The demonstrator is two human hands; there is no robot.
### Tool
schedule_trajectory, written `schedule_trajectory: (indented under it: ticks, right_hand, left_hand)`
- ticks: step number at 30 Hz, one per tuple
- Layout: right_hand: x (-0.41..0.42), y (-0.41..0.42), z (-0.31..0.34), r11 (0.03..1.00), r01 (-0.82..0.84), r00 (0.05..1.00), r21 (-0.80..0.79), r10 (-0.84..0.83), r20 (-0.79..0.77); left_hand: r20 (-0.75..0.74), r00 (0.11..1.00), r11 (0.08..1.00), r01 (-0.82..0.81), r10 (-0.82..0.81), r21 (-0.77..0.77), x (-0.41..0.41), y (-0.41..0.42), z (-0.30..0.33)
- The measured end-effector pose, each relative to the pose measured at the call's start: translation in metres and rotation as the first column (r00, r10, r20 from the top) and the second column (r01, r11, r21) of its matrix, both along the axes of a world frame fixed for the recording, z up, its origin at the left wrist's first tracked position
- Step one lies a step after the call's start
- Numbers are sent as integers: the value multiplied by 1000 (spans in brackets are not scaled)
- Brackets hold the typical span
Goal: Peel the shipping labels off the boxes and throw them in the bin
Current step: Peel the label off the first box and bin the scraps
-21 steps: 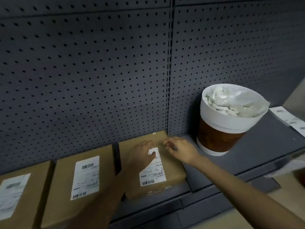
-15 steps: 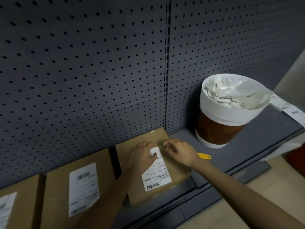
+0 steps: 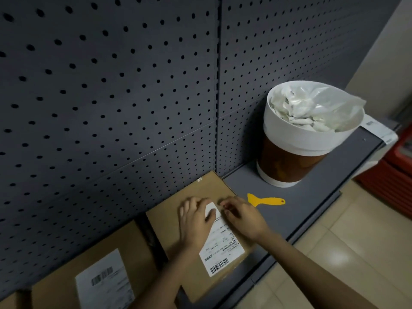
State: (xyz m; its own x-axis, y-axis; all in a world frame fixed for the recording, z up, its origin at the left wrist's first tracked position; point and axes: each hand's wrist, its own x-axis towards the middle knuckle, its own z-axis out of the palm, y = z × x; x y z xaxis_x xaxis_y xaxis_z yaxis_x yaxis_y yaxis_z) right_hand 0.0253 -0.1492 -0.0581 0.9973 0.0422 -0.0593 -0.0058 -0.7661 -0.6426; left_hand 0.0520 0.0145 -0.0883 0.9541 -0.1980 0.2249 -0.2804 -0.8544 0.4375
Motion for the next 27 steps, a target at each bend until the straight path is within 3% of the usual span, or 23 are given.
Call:
schedule_trajectory:
  ticks: [11,21,27]
  right_hand:
    - [0,2,-14,997,45,998,59,-47,29]
    - [-23,-28,1,998,16,1000,59,-15,-19]
    - [-39,-35,-2,998,48,999,40,-48,-4]
  left_hand:
    - [33,999,1000,2,-3,28,4,-3,-8]
    - [102,919,925,381,-380,17,-37,-12,-3]
    - [74,909,911,405,-410,73,-56,-27,0]
